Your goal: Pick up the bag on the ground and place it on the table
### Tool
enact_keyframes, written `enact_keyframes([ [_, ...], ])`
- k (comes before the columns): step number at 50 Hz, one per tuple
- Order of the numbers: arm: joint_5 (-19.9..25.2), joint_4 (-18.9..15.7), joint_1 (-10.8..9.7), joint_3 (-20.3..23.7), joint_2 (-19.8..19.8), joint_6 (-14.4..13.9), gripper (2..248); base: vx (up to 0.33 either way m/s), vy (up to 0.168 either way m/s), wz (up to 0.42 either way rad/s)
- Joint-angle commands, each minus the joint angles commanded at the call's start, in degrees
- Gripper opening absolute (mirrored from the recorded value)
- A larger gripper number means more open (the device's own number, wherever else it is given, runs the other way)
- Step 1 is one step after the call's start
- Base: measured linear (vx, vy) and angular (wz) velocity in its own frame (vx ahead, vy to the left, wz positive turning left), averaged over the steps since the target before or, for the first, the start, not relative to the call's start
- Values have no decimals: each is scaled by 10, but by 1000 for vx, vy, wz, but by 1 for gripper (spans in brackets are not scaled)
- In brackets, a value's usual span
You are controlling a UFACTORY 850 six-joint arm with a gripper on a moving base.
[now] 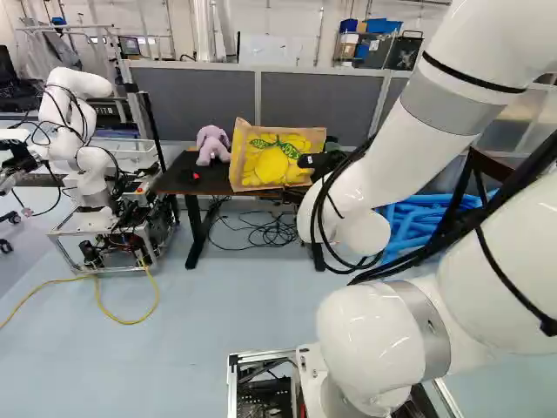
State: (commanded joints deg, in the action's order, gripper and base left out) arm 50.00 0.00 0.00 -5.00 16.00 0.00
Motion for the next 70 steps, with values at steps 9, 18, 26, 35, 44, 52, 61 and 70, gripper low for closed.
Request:
enact_keyframes([
  [9, 0, 0, 0, 0, 0, 0, 247, 0, 0, 0],
  [18, 0, 0, 0, 0, 0, 0, 247, 0, 0, 0],
  [26, 0, 0, 0, 0, 0, 0, 247, 0, 0, 0],
  [35, 0, 0, 0, 0, 0, 0, 247, 0, 0, 0],
  [44, 0, 0, 0, 0, 0, 0, 247, 0, 0, 0],
  [52, 0, 0, 0, 0, 0, 0, 247, 0, 0, 0],
  [61, 0, 0, 0, 0, 0, 0, 247, 0, 0, 0],
  [70, 0, 0, 0, 0, 0, 0, 247, 0, 0, 0],
])
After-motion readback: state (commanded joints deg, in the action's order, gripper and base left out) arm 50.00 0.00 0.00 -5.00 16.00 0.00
